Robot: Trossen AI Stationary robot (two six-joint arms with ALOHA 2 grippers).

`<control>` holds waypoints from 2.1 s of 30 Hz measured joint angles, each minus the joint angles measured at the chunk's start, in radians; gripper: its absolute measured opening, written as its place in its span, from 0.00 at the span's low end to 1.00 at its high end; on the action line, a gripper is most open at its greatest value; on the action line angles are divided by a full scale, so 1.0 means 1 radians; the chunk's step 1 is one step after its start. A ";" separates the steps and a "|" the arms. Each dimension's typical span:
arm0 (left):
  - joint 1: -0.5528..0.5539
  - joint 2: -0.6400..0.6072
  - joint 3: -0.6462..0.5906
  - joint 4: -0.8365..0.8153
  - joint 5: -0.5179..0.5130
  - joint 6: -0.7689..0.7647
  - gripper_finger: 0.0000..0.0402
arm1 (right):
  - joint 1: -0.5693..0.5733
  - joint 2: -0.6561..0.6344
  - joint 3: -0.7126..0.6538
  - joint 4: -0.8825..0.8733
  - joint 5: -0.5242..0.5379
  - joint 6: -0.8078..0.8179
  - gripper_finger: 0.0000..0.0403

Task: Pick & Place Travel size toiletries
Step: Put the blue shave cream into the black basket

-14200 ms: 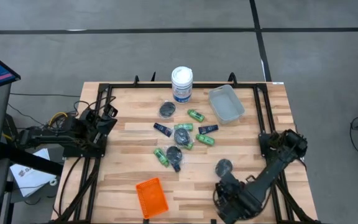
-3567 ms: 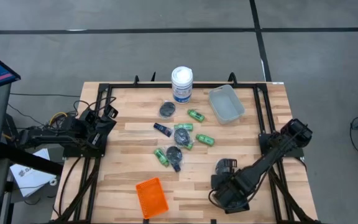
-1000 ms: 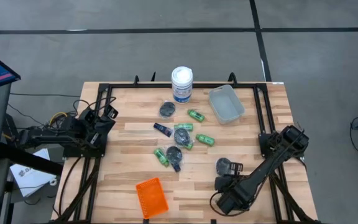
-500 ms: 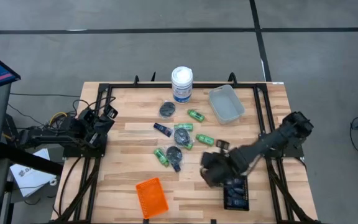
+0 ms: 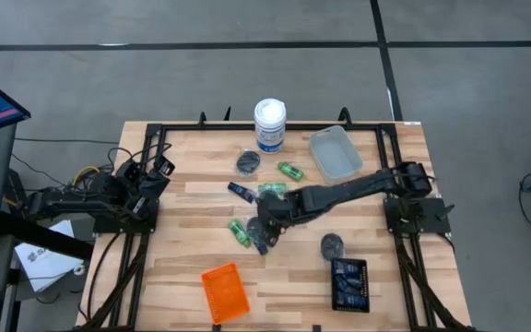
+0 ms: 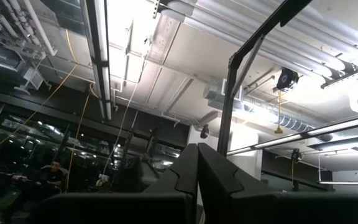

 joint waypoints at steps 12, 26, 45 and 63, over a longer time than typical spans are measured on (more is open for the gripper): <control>0.000 0.000 0.000 0.000 0.000 0.000 0.00 | 0.126 0.014 0.000 0.016 0.087 0.280 0.55; 0.000 0.013 0.000 -0.007 0.000 0.005 0.00 | 0.152 0.159 0.135 -0.057 0.086 0.347 0.54; 0.000 0.020 0.000 0.001 0.000 0.000 0.00 | 0.152 0.391 0.438 -0.290 0.086 0.300 0.54; 0.000 0.019 0.000 0.005 0.061 -0.004 0.00 | 0.144 0.442 0.438 -0.275 0.056 0.302 0.53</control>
